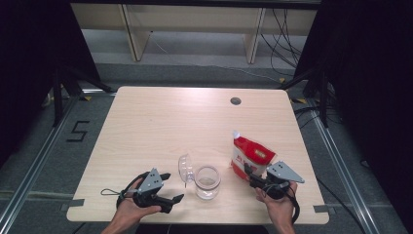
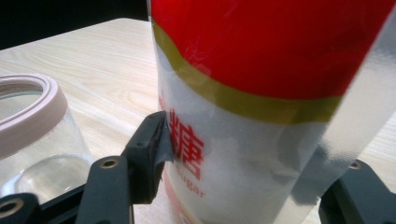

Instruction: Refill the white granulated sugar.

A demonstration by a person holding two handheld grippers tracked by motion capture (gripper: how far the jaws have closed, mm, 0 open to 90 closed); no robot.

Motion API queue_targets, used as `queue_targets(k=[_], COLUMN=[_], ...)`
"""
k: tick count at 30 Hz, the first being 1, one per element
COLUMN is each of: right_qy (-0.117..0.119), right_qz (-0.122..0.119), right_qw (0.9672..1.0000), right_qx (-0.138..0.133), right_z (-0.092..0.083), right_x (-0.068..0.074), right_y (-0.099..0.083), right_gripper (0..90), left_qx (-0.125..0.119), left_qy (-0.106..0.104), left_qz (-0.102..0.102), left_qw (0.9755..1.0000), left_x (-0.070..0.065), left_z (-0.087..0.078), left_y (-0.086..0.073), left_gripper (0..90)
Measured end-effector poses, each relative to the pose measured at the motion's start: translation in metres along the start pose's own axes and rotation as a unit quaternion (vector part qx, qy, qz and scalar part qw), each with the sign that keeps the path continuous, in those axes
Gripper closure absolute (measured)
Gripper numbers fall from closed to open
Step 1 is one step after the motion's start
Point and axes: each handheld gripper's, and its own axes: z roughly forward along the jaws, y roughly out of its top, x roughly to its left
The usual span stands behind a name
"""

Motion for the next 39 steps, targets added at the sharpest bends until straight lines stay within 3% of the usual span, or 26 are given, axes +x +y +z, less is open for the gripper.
queue_targets(k=[3, 4, 7, 8, 9, 10, 15, 16, 19, 21, 23, 24, 25, 27, 29, 30, 32, 35, 36, 38, 39], right_qy=[0.001, 0.009, 0.023, 0.024, 0.029, 0.046, 0.049, 0.058, 0.064, 0.074, 0.085, 0.080, 0.096, 0.089, 0.098, 0.094, 0.097, 0.096, 0.095, 0.093, 0.100], right_qz=[-0.001, 0.006, 0.013, 0.004, 0.012, 0.004, 0.002, -0.012, -0.010, 0.012, 0.000, 0.007, -0.001, -0.005, -0.014, -0.027, -0.020, -0.002, -0.013, -0.015, -0.004], right_qw=[1.0000, 0.9999, 0.9996, 0.9997, 0.9994, 0.9987, 0.9986, 0.9979, 0.9976, 0.9966, 0.9957, 0.9962, 0.9948, 0.9952, 0.9943, 0.9943, 0.9946, 0.9944, 0.9948, 0.9949, 0.9945], right_qx=[-0.005, 0.001, -0.011, -0.004, -0.012, -0.020, -0.019, -0.024, -0.026, -0.033, -0.038, -0.033, -0.032, -0.041, -0.042, -0.043, -0.030, -0.045, -0.034, -0.037, -0.032], right_z=[0.000, -0.001, -0.003, -0.005, -0.004, -0.003, -0.005, -0.002, 0.000, 0.002, 0.005, 0.004, 0.006, 0.008, 0.009, 0.009, 0.010, 0.014, 0.013, 0.014, 0.014], right_x=[-0.002, -0.003, -0.007, -0.009, -0.010, -0.012, -0.017, -0.021, -0.024, -0.026, -0.028, -0.025, -0.027, -0.025, -0.025, -0.026, -0.024, -0.025, -0.027, -0.027, -0.025], right_y=[0.000, 0.000, -0.001, -0.001, -0.002, -0.002, -0.005, -0.006, -0.007, -0.008, -0.008, -0.009, -0.009, -0.009, -0.009, -0.009, -0.010, -0.012, -0.012, -0.012, -0.012], right_gripper=[41.6, 41.3, 37.6, 34.8, 34.5, 34.6, 29.3, 27.4, 25.3, 21.0, 18.9, 17.8, 16.9, 16.4, 16.4, 16.5, 16.6, 17.6, 18.2, 18.8, 19.3], left_qx=[0.000, 0.000, 0.000, 0.001, 0.001, 0.001, 0.003, 0.003, 0.003, 0.003, 0.002, 0.002, 0.001, 0.001, 0.004, 0.004, 0.003, 0.003, 0.003, 0.003, 0.002], left_qy=[0.000, -0.001, 0.000, 0.000, -0.001, -0.001, 0.001, 0.001, 0.001, 0.001, 0.002, 0.002, -0.001, 0.002, 0.003, -0.001, -0.002, -0.003, -0.003, -0.004, -0.003], left_qz=[0.001, 0.001, 0.001, 0.001, 0.001, 0.002, 0.005, 0.005, 0.003, 0.002, 0.000, 0.000, 0.000, 0.000, 0.004, 0.002, 0.002, 0.015, 0.015, 0.014, 0.013], left_qw=[1.0000, 1.0000, 1.0000, 1.0000, 1.0000, 1.0000, 1.0000, 1.0000, 1.0000, 1.0000, 1.0000, 1.0000, 1.0000, 1.0000, 1.0000, 1.0000, 1.0000, 0.9999, 0.9999, 0.9999, 0.9999], left_x=[0.000, 0.000, 0.000, 0.000, 0.000, 0.000, 0.000, 0.000, 0.000, 0.000, -0.001, -0.001, -0.001, -0.002, -0.001, -0.001, -0.001, 0.000, 0.000, 0.000, 0.000], left_z=[0.000, 0.000, 0.000, 0.000, 0.000, 0.000, 0.000, 0.000, 0.000, 0.000, 0.000, 0.000, 0.000, 0.000, 0.001, 0.001, 0.001, 0.002, 0.002, 0.002, 0.002], left_y=[0.000, 0.000, 0.000, 0.000, 0.000, 0.000, 0.000, 0.000, 0.000, 0.000, 0.000, 0.000, 0.000, 0.000, 0.000, 0.000, 0.000, 0.000, 0.000, 0.000, 0.000], left_gripper=[15.5, 15.5, 15.5, 15.5, 15.5, 15.5, 15.4, 15.4, 15.4, 15.3, 15.3, 15.3, 15.4, 15.4, 15.4, 15.3, 15.4, 15.3, 15.3, 15.3, 15.3])
